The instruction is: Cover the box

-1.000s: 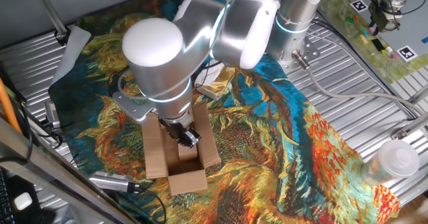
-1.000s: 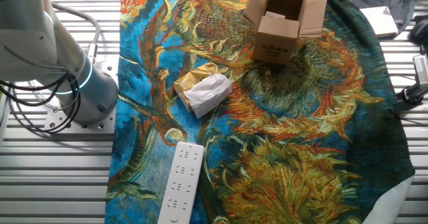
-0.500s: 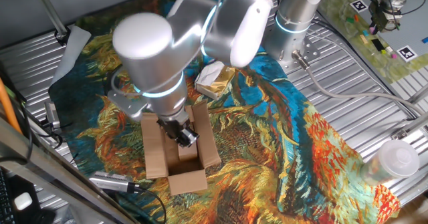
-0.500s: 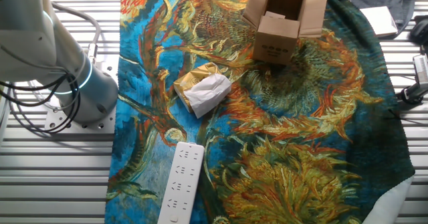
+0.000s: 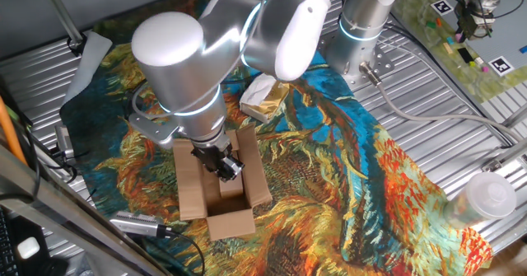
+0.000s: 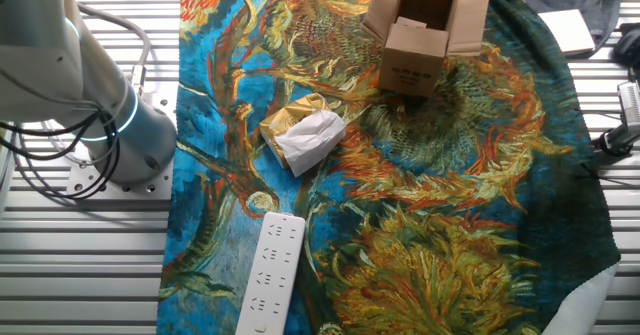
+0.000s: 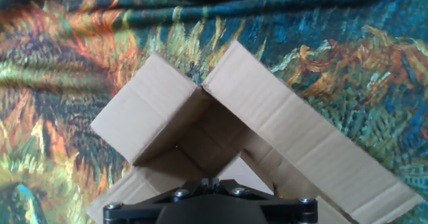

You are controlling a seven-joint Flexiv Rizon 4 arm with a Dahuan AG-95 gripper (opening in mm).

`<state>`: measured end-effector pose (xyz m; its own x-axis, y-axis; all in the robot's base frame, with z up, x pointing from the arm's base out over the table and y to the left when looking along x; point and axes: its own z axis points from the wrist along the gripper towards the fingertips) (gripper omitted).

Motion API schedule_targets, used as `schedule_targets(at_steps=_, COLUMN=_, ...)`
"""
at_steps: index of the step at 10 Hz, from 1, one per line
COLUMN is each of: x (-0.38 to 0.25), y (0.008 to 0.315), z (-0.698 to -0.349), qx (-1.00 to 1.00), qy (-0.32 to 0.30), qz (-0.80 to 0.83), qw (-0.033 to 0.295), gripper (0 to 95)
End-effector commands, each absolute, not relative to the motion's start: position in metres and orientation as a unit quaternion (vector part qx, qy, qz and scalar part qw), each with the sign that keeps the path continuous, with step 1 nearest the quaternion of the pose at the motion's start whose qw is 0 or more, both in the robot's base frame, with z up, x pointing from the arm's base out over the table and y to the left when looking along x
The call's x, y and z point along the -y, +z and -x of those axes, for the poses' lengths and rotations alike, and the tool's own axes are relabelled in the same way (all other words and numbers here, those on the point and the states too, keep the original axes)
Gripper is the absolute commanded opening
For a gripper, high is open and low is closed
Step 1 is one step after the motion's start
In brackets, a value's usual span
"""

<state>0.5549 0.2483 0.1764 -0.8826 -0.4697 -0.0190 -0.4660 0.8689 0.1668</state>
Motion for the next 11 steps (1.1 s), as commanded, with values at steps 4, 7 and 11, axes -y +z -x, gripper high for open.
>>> schedule_targets(at_steps=4, x=-0.249, y=0.176, z=-0.555, qx=0.962, qy=-0.092, qz=-0.257, qw=0.010, gripper=0.0)
schedule_targets(at_steps=7, x=-0.249, y=0.176, z=-0.555, qx=0.964, qy=-0.092, qz=-0.249, qw=0.015, gripper=0.0)
schedule_targets(at_steps=11, x=-0.264, y=0.178, z=-0.556, qx=0.973, qy=-0.092, qz=-0.210, qw=0.019, gripper=0.0)
